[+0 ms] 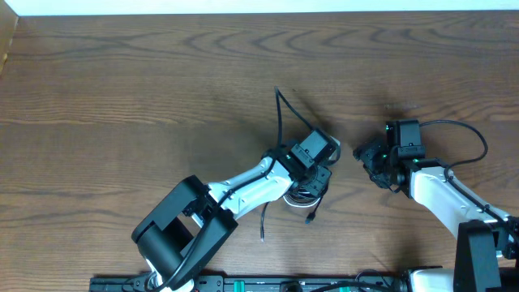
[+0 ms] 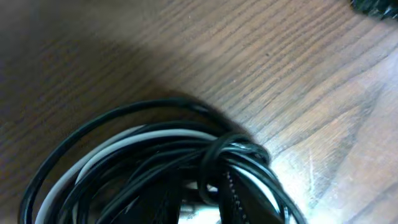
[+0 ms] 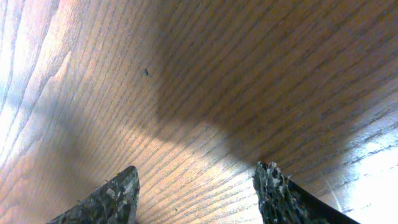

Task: Untangle cables

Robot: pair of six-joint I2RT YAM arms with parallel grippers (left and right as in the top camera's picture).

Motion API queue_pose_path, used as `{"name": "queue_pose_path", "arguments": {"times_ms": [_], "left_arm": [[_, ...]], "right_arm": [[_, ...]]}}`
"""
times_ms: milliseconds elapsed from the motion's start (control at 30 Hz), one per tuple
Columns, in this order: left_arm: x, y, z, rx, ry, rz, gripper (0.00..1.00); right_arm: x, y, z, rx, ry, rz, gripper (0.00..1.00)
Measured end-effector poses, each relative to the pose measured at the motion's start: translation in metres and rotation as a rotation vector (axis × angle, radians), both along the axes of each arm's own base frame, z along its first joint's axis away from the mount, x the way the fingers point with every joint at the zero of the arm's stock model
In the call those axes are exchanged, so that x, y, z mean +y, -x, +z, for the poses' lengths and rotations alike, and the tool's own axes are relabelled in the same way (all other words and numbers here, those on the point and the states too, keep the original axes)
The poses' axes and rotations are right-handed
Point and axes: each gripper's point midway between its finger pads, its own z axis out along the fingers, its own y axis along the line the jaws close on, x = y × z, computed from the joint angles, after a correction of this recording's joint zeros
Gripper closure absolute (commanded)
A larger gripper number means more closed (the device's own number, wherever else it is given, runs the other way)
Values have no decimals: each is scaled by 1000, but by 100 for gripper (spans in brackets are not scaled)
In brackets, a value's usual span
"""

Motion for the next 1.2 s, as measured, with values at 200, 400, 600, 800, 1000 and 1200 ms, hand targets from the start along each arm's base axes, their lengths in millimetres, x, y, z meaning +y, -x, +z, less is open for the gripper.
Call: {"name": "queue_pose_path", "arguments": {"times_ms": [200,400,600,800,1000,1200], "left_arm": [[1,1,-3,2,1,0,92],[1,2,-1,0,5,-1,92],[7,1,28,-55,32,10,93],[20,-13,84,-141,111,58,93],[49,-27,88,-135,81,133,93],[66,-33,84,-104,65,175,92]], "right_arm": [[0,0,0,0,0,0,39],[1,0,0,-4,0,11,37],[11,-13,5,-118,18,206,36],[46,-13,12,-249,-87,492,40],[81,5,19,-346,-254,708,39],[106,12,45,-495,-396,861,36]]}}
